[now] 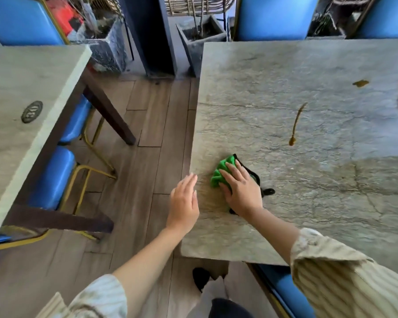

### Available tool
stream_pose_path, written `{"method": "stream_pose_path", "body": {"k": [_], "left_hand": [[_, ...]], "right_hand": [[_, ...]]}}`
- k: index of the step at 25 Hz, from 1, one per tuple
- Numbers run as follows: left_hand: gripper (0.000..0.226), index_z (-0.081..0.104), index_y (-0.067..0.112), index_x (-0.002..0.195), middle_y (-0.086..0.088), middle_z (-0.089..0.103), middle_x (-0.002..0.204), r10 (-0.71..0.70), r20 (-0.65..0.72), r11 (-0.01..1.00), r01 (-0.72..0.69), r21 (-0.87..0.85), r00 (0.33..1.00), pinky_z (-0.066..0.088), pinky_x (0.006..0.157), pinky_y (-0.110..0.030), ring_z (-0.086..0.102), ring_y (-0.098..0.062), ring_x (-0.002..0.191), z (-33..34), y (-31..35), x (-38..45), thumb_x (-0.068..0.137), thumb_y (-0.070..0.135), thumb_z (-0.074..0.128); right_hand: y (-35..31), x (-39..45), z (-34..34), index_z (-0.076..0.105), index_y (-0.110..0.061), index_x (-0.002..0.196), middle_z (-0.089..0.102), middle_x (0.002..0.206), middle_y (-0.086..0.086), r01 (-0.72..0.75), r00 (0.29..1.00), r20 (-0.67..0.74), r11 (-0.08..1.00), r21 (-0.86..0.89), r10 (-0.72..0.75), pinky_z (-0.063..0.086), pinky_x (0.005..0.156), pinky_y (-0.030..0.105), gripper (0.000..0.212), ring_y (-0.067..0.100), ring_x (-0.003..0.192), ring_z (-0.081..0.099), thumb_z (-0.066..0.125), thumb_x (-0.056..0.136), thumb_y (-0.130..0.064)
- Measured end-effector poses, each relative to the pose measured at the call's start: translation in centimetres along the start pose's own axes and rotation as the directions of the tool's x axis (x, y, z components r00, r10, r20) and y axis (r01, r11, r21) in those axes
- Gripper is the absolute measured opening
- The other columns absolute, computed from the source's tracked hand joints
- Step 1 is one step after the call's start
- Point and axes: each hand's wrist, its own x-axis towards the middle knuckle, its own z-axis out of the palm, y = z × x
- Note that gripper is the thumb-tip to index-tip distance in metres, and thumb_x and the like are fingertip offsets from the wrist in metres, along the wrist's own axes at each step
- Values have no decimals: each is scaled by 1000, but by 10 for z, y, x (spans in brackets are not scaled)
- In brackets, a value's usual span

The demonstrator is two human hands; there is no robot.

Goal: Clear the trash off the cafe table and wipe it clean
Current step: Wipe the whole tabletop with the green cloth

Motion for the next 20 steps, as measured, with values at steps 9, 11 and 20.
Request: {"method": "stream_pose_path", "body": {"k": [9, 11, 20], "left_hand": [[57, 33, 8, 146, -7, 29, 155, -3, -5, 963, 4, 271, 1000, 9, 117, -57, 18, -20, 147, 24, 17, -19, 100, 41, 26], [60, 31, 6, 146, -8, 26, 156, -16, -3, 967, 17, 253, 1000, 11, 117, -57, 18, -19, 147, 24, 19, -19, 100, 44, 25], [71, 9, 4, 151, -10, 19, 158, -5, -50, 986, 13, 164, 999, 15, 116, -56, 23, -19, 145, 20, 23, -22, 97, 42, 37]], "right_hand": [[41, 38, -11, 57, -23, 130, 51, 141, 2, -160, 986, -51, 985, -63, 157, 47, 100, 44, 41, 27, 139, 36, 46, 94, -40], [15, 48, 5, 57, -24, 131, 51, 141, 2, -71, 997, -10, 995, -66, 70, 44, 104, 43, 40, 29, 138, 36, 49, 95, -39], [-13, 90, 19, 56, -23, 132, 49, 144, 2, 19, 997, 80, 1000, -7, -19, 33, 113, 42, 41, 30, 141, 32, 45, 96, -37]]}}
